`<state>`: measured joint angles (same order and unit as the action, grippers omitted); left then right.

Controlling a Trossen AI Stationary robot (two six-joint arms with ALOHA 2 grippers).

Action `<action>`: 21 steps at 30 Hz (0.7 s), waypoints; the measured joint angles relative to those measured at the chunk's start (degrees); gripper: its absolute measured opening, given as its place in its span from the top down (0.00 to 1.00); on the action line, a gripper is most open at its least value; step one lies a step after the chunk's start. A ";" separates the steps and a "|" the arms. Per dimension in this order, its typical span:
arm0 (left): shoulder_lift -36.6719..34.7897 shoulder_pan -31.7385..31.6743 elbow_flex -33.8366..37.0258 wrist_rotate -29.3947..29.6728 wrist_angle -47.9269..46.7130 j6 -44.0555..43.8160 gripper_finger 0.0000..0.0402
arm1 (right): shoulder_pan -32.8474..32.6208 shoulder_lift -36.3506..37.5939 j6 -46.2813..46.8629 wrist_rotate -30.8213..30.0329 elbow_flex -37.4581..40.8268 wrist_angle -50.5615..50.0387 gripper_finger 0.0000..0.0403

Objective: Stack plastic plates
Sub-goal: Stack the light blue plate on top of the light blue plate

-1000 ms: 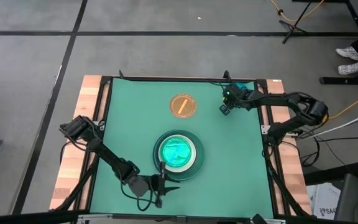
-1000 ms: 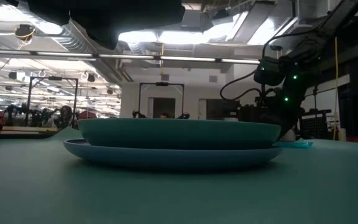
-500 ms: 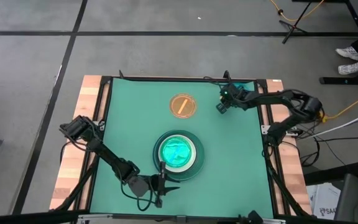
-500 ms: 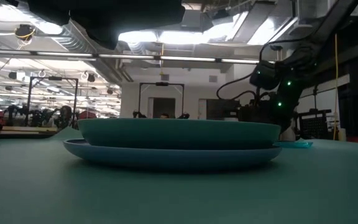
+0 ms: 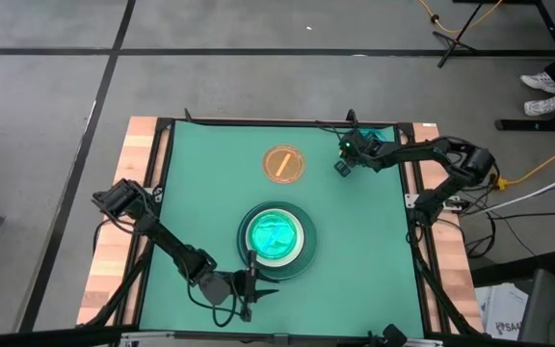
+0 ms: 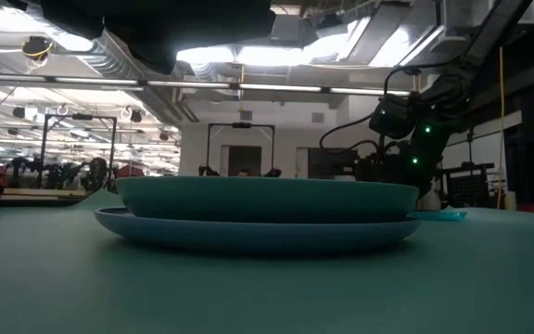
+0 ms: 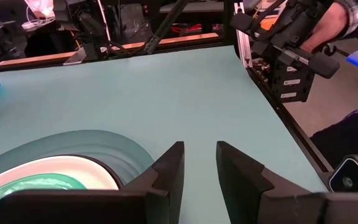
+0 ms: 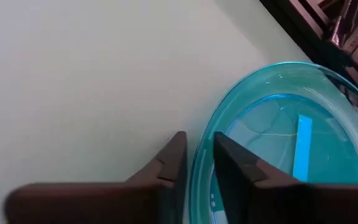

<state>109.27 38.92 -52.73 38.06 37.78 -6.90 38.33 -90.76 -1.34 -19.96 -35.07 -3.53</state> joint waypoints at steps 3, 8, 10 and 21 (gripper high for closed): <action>0.00 0.00 0.00 0.00 0.00 -0.02 0.78 | 0.00 -0.04 -0.78 0.01 0.00 -0.05 0.91; 0.00 0.00 0.00 0.00 -0.02 -0.04 0.78 | -0.07 -0.07 -3.03 -0.42 0.02 -0.13 0.98; 0.00 0.00 0.00 0.00 -0.03 -0.04 0.78 | -0.07 -0.07 -3.44 -0.40 0.02 -0.09 0.97; 0.00 0.00 -0.02 0.20 -0.04 -0.07 0.78 | -7.86 2.04 -4.62 1.28 0.15 -0.39 0.99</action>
<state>109.27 38.92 -52.75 38.26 37.74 -6.96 30.47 -88.72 -5.97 -18.68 -34.92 -3.92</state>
